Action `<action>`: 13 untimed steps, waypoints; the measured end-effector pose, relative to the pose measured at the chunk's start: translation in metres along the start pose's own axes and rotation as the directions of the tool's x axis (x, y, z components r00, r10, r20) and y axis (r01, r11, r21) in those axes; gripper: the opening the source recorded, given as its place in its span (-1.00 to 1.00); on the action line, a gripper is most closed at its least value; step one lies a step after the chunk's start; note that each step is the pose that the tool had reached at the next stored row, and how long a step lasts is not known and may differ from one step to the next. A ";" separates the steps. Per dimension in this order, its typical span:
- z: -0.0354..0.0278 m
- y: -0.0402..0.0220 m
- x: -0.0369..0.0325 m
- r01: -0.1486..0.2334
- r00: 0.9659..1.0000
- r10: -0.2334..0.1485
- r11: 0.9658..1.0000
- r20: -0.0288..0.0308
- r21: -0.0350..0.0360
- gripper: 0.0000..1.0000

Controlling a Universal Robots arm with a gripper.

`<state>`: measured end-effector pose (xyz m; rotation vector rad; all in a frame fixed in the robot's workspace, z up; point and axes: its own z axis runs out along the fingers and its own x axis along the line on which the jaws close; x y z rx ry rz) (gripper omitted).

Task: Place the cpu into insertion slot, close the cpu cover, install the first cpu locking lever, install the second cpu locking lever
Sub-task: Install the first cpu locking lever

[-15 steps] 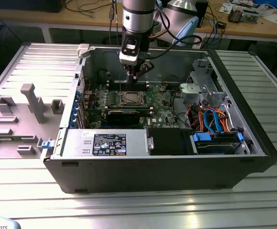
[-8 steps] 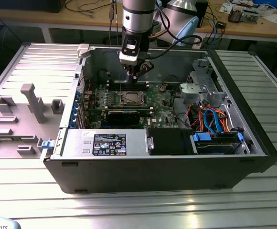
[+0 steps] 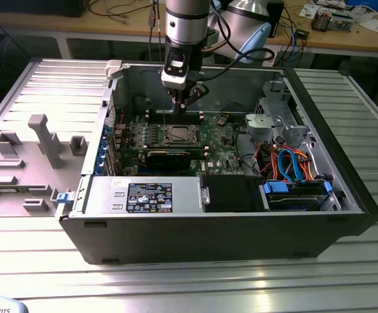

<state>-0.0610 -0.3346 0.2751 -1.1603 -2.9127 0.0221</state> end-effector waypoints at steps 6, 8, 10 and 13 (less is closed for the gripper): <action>0.0000 -0.0001 0.0000 0.000 1.000 0.000 1.000 0.000 0.000 -0.79; 0.0000 -0.0001 0.0000 0.000 1.000 0.000 1.000 0.000 0.000 -0.79; 0.0000 -0.0001 0.0001 0.000 1.000 0.000 1.000 0.000 0.000 -0.79; 0.0000 -0.0001 0.0001 0.028 1.000 -0.028 1.000 0.000 0.000 -0.79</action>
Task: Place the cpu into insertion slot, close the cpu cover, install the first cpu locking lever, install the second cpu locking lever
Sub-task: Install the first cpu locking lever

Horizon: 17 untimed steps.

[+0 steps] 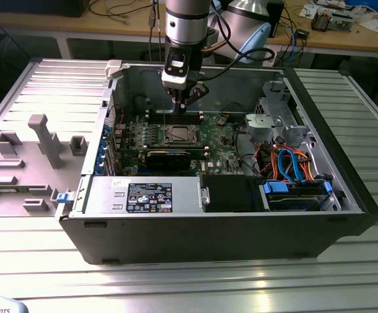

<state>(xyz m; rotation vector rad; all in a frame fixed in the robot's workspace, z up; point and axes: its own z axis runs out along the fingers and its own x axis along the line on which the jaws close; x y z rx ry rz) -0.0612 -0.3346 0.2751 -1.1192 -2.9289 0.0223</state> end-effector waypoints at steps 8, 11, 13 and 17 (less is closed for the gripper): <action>0.0000 -0.0007 0.0008 0.046 0.999 -0.046 0.999 0.000 0.000 -0.79; 0.0000 -0.0011 0.0012 0.046 0.999 -0.046 0.999 0.000 0.000 -0.79; 0.0001 -0.0022 0.0025 0.046 0.999 -0.046 0.999 0.000 0.000 -0.79; 0.0001 -0.0023 0.0026 0.046 0.999 -0.046 0.999 0.000 0.000 -0.79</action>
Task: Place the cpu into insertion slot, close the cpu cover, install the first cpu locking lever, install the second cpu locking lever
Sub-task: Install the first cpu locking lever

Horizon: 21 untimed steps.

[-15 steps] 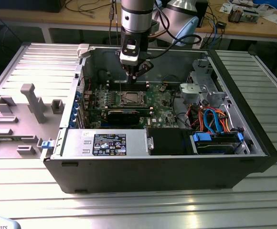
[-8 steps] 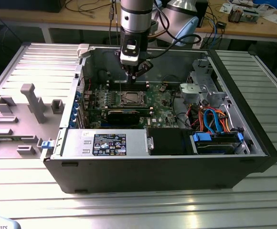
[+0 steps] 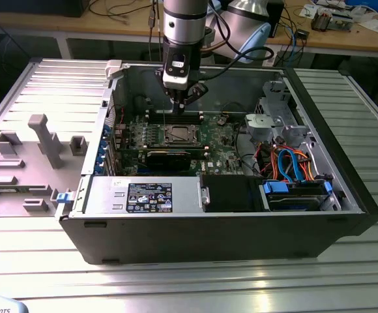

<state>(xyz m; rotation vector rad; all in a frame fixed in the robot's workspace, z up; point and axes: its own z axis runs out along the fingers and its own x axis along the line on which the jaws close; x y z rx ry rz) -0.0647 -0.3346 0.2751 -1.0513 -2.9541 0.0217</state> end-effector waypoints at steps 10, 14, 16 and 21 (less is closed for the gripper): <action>0.0000 -0.0001 0.0001 0.011 1.000 -0.011 1.000 0.000 0.000 -0.79; 0.0000 -0.0001 0.0001 0.020 1.000 -0.020 1.000 0.000 0.000 -0.79; 0.0000 -0.0001 0.0001 0.026 1.000 -0.026 1.000 0.000 0.000 -0.79; 0.0000 -0.0001 0.0001 0.037 0.999 -0.037 0.999 0.001 0.000 -0.79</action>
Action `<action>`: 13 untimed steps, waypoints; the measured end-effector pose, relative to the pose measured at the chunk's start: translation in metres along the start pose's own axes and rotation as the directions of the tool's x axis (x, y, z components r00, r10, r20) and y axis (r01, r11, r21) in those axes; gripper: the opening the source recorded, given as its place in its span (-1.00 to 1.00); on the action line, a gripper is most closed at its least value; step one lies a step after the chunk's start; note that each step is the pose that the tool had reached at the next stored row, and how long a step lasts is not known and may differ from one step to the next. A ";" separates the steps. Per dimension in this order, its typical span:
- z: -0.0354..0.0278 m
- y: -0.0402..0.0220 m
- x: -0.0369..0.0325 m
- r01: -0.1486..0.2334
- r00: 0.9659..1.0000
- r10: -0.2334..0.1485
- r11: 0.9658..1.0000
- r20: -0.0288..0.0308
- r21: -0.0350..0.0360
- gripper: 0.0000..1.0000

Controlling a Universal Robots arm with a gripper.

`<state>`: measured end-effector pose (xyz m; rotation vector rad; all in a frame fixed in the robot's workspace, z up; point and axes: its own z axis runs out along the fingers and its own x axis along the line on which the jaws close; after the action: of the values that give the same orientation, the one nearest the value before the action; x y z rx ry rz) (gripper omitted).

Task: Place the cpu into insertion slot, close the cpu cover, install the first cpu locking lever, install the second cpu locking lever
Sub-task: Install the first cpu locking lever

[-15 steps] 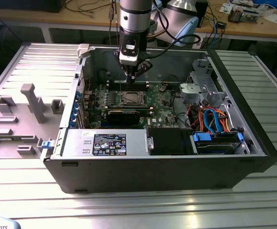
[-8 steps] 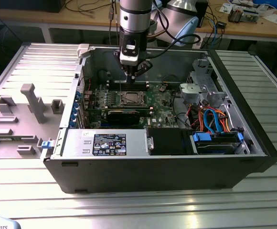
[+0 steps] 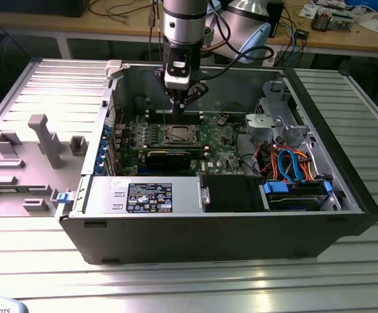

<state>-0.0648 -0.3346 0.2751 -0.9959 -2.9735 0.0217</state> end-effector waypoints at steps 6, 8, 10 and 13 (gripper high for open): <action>0.0000 0.0000 0.0000 0.006 1.000 -0.006 1.000 0.000 0.000 -0.79; 0.0000 0.0000 0.0000 0.007 1.000 -0.007 1.000 0.000 0.000 -0.79; 0.0000 0.0000 0.0000 0.008 1.000 -0.008 1.000 0.000 0.000 -0.79; 0.0000 0.0000 0.0000 0.010 1.000 -0.010 1.000 0.000 0.000 -0.79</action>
<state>-0.0648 -0.3346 0.2751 -0.9816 -2.9783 0.0217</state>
